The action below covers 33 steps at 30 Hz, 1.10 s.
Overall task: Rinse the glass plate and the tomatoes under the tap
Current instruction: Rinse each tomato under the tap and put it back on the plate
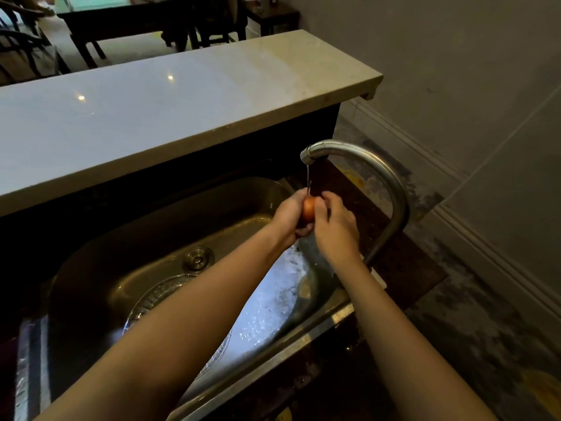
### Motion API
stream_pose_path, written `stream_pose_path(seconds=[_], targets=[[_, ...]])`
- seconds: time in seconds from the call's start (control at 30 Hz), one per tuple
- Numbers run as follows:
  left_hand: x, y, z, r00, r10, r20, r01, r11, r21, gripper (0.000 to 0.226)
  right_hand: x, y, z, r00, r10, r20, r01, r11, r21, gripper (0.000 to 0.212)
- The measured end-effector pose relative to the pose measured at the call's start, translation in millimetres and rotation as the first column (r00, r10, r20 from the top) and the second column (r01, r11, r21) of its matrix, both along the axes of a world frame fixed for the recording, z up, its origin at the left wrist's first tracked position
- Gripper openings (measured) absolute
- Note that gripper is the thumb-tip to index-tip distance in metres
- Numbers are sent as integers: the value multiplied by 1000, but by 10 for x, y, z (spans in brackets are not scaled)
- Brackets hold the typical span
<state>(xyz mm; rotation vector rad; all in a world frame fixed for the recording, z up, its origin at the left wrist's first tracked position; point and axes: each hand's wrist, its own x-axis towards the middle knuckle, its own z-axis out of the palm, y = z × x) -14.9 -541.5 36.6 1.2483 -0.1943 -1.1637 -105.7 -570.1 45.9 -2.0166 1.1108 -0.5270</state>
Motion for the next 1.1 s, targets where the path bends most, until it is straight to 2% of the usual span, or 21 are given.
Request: stream_pose_path(seconds=[0.07, 0.1, 0.13, 0.17, 0.23, 0.27, 0.33, 0.37, 0.4, 0.47, 0.5, 0.53, 0.6, 0.67, 0.7, 0.8, 0.9, 0.97, 1.03, 1.1], targets=[[-76, -24, -2, 999, 20, 49, -19, 1000, -13, 23, 228, -158, 39, 994, -37, 99, -6, 917, 399, 41], [-108, -35, -15, 998, 21, 61, -19, 999, -26, 22, 307, -233, 38, 987, -94, 134, 13, 862, 507, 41], [-126, -32, -15, 997, 19, 73, -17, 999, -31, 25, 347, -266, 24, 982, -121, 148, 22, 842, 539, 40], [-117, -24, -9, 996, 30, 81, -28, 999, -20, 28, 366, -254, 7, 984, -103, 147, 13, 858, 513, 39], [-28, 15, 40, 989, 125, 80, -127, 992, 22, 31, 369, -149, -62, 987, 41, 152, -92, 934, 346, 34], [39, 38, 50, 980, 182, 84, -185, 982, 32, 33, 375, -85, -118, 977, 117, 181, -164, 948, 272, 31], [101, 65, 56, 976, 191, 108, -195, 981, 24, 33, 396, -17, -168, 957, 173, 231, -228, 945, 236, 27], [76, 58, 65, 981, 155, 115, -158, 987, 14, 31, 427, -43, -150, 961, 109, 252, -180, 945, 275, 27], [29, 38, 58, 987, 115, 115, -116, 993, 8, 29, 451, -107, -113, 960, -27, 277, -83, 922, 379, 28], [-78, -13, 35, 991, 75, 110, -76, 997, 5, 30, 458, -222, -49, 918, -269, 291, 43, 797, 602, 28], [-106, -23, 31, 990, 93, 102, -93, 996, -8, 26, 454, -229, -28, 917, -280, 283, 46, 781, 622, 28], [-104, -14, 41, 986, 144, 79, -143, 989, -24, 24, 443, -205, -13, 942, -199, 272, 7, 819, 574, 26], [8, 38, 42, 964, 267, 6, -267, 964, -13, 29, 425, -109, -46, 961, 93, 262, -191, 905, 381, 19], [105, 95, 59, 963, 254, -92, -256, 966, -13, 36, 386, -87, -105, 919, 263, 295, -345, 899, 272, 18], [104, 110, 87, 970, 202, -138, -208, 978, -26, 42, 364, -108, -104, 917, 251, 309, -339, 901, 272, 17], [21, 116, 158, 983, 63, -175, -78, 994, -82, 45, 388, -231, -91, 940, 42, 338, -182, 900, 396, 20], [41, 142, 130, 999, 40, -26, -40, 999, -12, 46, 510, -270, 1, 976, -39, 213, -78, 856, 512, 26], [75, 150, 88, 998, 7, 67, -13, 996, 93, 55, 488, -262, 9, 989, 39, 144, -109, 853, 511, 28], [75, 143, 104, 999, 4, 42, -10, 989, 148, 56, 369, -248, -48, 966, 209, 154, -254, 879, 404, 25], [74, 114, 140, 999, 19, -41, -14, 993, 116, 51, 274, -242, -93, 925, 296, 236, -366, 862, 351, 18]])
